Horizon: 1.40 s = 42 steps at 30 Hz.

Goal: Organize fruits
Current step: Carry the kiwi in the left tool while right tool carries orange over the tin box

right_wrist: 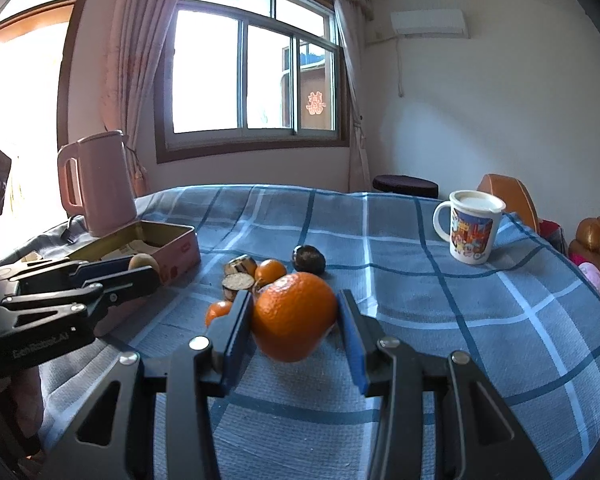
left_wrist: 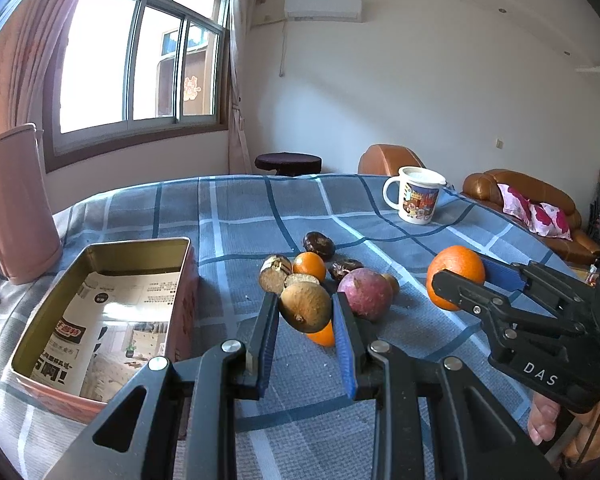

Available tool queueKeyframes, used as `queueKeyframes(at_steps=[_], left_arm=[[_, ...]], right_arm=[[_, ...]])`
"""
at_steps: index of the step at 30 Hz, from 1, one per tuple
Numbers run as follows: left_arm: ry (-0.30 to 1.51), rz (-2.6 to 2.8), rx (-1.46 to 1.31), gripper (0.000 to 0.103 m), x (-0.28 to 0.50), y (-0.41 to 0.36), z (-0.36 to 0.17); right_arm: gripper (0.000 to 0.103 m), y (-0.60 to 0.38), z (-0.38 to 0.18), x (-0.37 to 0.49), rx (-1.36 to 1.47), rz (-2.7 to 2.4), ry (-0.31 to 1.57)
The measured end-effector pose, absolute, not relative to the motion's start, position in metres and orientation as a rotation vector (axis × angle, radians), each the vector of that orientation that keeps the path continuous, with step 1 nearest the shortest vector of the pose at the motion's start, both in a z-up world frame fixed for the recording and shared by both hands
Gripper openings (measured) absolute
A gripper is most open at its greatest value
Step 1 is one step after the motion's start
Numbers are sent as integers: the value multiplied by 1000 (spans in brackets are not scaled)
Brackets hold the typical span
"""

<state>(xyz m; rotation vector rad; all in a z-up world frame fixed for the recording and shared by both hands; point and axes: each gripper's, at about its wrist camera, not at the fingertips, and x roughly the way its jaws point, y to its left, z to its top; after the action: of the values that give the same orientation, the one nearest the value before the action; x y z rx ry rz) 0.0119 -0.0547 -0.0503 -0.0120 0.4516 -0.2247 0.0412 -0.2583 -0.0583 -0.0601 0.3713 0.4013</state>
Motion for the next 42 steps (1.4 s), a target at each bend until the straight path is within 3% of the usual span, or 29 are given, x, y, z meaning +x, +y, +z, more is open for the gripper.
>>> queueKeyframes(at_steps=[42], left_arm=[[292,-137,77,28,-9,-58,-29]], right_arm=[[46,-254,-45,14,-108,434,218]])
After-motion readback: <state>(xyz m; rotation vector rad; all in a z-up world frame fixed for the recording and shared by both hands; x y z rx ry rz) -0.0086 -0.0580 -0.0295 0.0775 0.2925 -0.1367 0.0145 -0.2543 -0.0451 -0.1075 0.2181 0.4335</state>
